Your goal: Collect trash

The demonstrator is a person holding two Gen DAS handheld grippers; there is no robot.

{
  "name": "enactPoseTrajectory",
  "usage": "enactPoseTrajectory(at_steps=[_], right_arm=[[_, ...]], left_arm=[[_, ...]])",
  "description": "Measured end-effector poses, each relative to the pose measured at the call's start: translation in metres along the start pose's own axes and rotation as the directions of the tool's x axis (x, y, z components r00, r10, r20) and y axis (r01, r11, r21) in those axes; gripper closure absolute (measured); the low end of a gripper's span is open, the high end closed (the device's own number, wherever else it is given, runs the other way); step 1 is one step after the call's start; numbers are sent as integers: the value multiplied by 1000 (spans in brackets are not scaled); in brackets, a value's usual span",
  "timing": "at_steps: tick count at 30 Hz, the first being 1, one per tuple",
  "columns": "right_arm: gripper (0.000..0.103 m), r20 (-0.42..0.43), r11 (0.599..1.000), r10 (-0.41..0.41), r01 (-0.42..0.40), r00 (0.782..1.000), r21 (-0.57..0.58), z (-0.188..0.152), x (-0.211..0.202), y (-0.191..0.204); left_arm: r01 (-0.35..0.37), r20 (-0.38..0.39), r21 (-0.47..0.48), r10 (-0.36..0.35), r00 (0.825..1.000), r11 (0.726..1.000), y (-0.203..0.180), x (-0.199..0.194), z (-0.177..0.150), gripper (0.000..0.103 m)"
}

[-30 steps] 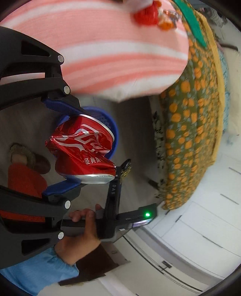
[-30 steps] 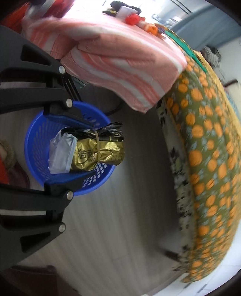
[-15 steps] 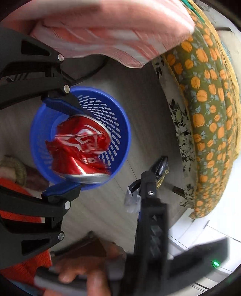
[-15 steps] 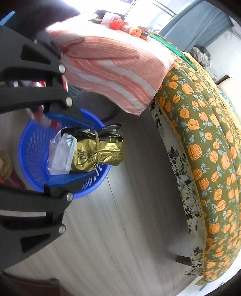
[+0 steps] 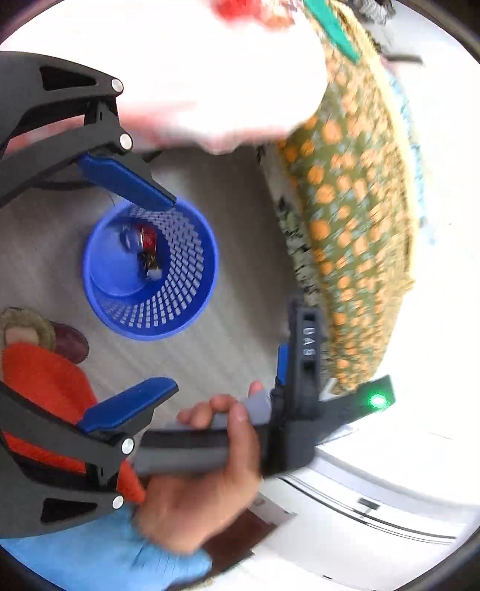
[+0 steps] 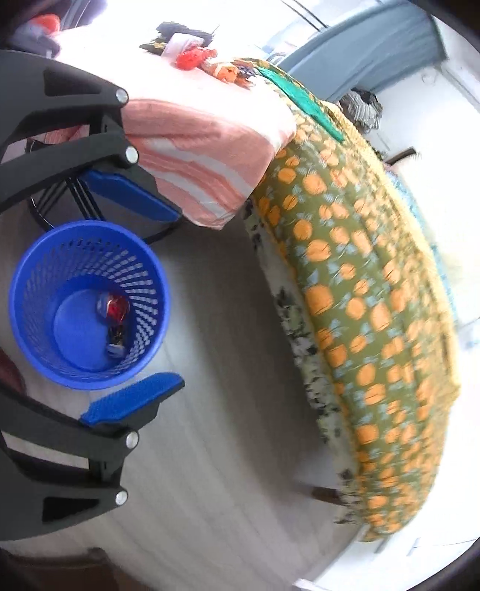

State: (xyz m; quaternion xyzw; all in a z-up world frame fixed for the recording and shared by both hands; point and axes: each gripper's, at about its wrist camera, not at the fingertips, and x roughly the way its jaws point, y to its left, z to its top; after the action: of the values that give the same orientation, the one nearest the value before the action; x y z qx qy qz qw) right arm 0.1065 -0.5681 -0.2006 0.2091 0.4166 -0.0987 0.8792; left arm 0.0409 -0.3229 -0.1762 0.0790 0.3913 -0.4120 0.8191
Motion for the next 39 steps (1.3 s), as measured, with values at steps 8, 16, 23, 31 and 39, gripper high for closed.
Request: enactPoseTrajectory(at_steps=[8, 16, 23, 31, 39], right_arm=[[16, 161, 958, 102, -53, 982, -283, -24, -42, 116], [16, 53, 804, 316, -238, 947, -545, -90, -38, 264], [16, -62, 741, 311, -283, 948, -609, -137, -1, 335], [16, -43, 745, 270, -237, 962, -623, -149, 13, 353], [15, -44, 767, 252, -227, 967, -600, -147, 16, 346]], left_arm=[[-234, 27, -235, 248, 968, 943, 137, -104, -61, 8], [-492, -122, -440, 493, 861, 751, 264, -148, -96, 8], [-520, -136, -461, 522, 842, 719, 310, -159, -90, 8], [-531, -173, -435, 511, 842, 727, 337, -148, -89, 5], [-580, -208, -380, 545, 813, 720, 340, -137, -83, 4]])
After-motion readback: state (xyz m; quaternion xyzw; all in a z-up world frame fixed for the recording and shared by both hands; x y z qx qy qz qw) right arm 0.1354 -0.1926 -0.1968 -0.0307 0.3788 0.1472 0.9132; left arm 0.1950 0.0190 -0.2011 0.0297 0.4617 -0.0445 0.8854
